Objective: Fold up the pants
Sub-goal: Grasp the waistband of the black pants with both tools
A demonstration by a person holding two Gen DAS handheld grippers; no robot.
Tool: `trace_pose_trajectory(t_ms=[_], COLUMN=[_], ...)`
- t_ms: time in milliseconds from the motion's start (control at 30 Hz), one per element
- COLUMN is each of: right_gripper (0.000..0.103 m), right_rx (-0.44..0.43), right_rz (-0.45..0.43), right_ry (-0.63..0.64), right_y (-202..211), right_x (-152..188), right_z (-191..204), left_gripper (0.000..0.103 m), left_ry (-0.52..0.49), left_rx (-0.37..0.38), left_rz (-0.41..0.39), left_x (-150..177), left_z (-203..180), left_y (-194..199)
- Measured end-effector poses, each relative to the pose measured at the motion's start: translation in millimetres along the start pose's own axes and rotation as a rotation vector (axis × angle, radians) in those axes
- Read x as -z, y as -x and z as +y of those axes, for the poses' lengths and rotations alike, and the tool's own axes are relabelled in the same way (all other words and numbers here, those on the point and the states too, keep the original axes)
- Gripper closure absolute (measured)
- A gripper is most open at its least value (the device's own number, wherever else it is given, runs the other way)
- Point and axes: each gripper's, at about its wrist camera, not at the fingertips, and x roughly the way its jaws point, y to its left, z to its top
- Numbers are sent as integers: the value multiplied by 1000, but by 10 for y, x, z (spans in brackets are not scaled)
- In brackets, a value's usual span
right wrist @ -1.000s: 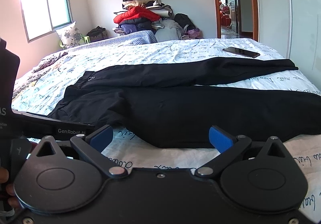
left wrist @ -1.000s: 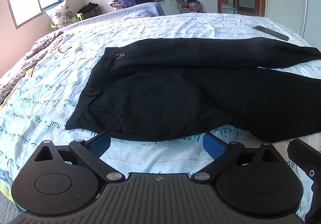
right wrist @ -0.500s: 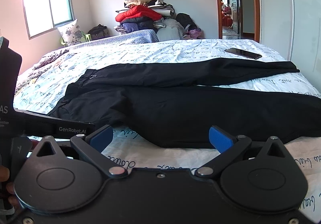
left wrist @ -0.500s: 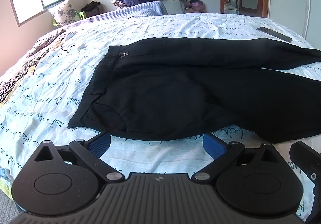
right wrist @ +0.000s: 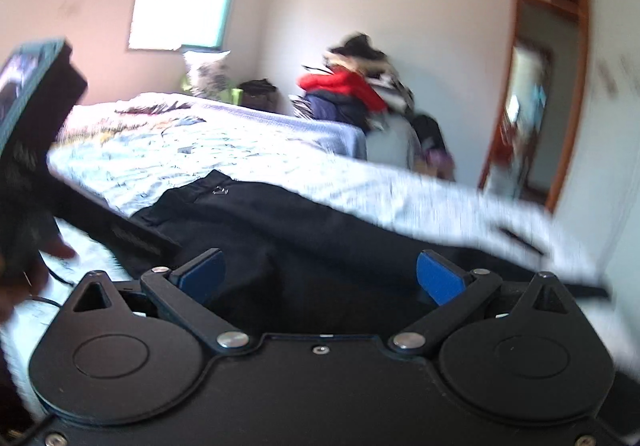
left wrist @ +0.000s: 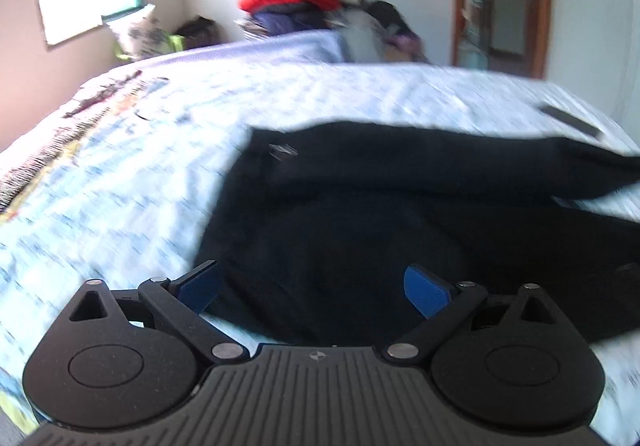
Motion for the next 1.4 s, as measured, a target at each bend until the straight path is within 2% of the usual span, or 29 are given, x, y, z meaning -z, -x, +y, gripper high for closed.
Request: trace_pose_trajectory(t_ms=[100,200,367,500,633,733,833,900,933,1033,1233,1333,1400], right_gripper=[0,0,2,4,26,29,38,65,84,88,89,89,89], right_rx=[-46,-173,-379,-456,-521,-570,-618,-676,-694,-653,-574,-544,-519], right_rz=[25,100,218,297,374,420,455,466,455,371,193,126,85], right_ry=[52,78,55,53,19,-6,-7,-23,-28,75,395,465,488], right_y=[-438,-1056,-2148,-2925,-3631,-4012,-4259,-4312,-4273,-4025,-3236,-2939,-2803], right_x=[-224,-393,-585,-658,-725,-731,-674,-643,-650,-692,-669,-657,-659], right_z=[-36,-92,-124,-54,-44,-40,8,29,39,137,525,608,631], left_gripper=[4,4,4,3,4,4,3,3,3,4,6,7,15], left_ry=[60,113,80,70,67,27,14,33,53,148,366,437,502], left_rx=[0,-31,-66,-59,-47,-85,-106,-103,-99,-46,88,185,225], left_rz=[9,32,76,135,207,211,207,211,218,245,338,413,454], left_x=[-215,-391,-637,-810,-954,-1053,-1147,-1206,-1243,-1367,-1618,-1622,-1576], left_z=[313,582,781,810,766,691,670,679,695,766,816,782,787], left_y=[-195,-428,-818,-1151,-1513,-1697,-1855,-1956,-2015,-2156,-2511,-2680,-2767])
